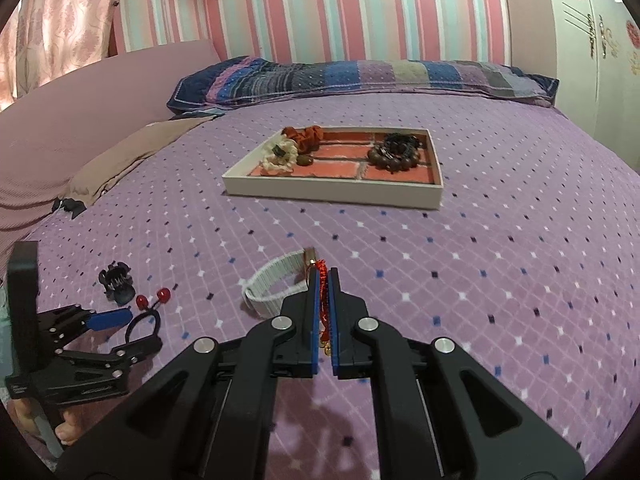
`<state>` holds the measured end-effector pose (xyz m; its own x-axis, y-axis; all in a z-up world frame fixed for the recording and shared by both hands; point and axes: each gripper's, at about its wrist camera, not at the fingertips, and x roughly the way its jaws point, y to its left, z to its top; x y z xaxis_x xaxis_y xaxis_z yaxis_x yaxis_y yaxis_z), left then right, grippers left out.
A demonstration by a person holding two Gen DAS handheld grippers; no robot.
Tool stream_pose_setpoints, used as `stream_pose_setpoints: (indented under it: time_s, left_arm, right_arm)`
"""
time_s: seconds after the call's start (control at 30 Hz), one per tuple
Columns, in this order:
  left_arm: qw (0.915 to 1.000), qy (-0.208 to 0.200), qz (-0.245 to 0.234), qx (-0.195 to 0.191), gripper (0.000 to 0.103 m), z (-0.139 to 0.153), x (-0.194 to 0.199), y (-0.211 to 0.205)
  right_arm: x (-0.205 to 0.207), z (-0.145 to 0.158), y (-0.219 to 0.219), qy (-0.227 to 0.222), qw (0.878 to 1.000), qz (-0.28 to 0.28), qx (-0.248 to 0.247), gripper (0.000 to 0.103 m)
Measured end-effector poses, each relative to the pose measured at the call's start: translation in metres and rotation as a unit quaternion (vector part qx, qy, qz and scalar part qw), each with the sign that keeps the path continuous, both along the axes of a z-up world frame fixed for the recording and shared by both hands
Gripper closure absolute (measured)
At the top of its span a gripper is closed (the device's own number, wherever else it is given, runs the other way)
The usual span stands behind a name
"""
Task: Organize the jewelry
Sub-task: 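Lift both held items and carry them over the white tray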
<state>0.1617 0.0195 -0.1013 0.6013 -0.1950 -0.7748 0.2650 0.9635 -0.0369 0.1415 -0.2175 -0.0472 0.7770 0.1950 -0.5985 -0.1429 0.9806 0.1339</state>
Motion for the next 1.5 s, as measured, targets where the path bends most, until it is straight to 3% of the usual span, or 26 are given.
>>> stream_pose_setpoints:
  time_s: [0.1,0.2,0.27,0.43,0.67,0.93,1.1,1.3,1.5]
  left_arm:
    - [0.9999,-0.007,-0.009,0.006,0.053,-0.001,0.0,-0.004]
    - [0.9999,-0.007,-0.015,0.004,0.088,-0.001,0.006,-0.006]
    - [0.9999,-0.004,-0.014,0.002,0.096,0.0,0.011,-0.008]
    - [0.9999,-0.006,-0.015,-0.002,0.097,0.01,0.019,-0.015]
    - [0.9989,-0.035,-0.026,-0.019,0.097,0.051,0.046,-0.043]
    - [0.9963,-0.053,-0.025,-0.063,0.097,0.103,0.125,-0.08]
    - [0.997,-0.053,-0.014,-0.055,0.097,0.113,0.186,-0.099]
    - [0.9992,-0.029,0.001,-0.028,0.097,0.094,0.258,-0.114]
    - [0.9993,0.024,0.028,-0.008,0.097,0.045,0.309,-0.113]
  right_arm:
    - [-0.007,-0.003,-0.005,0.001,1.0,-0.007,-0.009,0.098]
    - [-0.008,-0.004,-0.013,0.002,1.0,-0.016,-0.007,0.098]
    - [-0.008,-0.005,-0.019,0.001,1.0,-0.021,-0.003,0.098]
    - [-0.005,-0.001,-0.03,-0.007,1.0,-0.028,-0.002,0.098]
    - [0.021,0.013,-0.046,-0.023,0.999,-0.031,-0.003,0.098]
    - [0.093,0.034,-0.056,-0.033,0.999,-0.034,-0.015,0.098]
    - [0.155,0.035,-0.064,-0.009,0.999,-0.037,-0.006,0.098]
    - [0.227,0.016,-0.066,0.036,0.998,-0.042,-0.012,0.098]
    - [0.276,-0.018,-0.064,0.088,0.995,-0.046,-0.027,0.098]
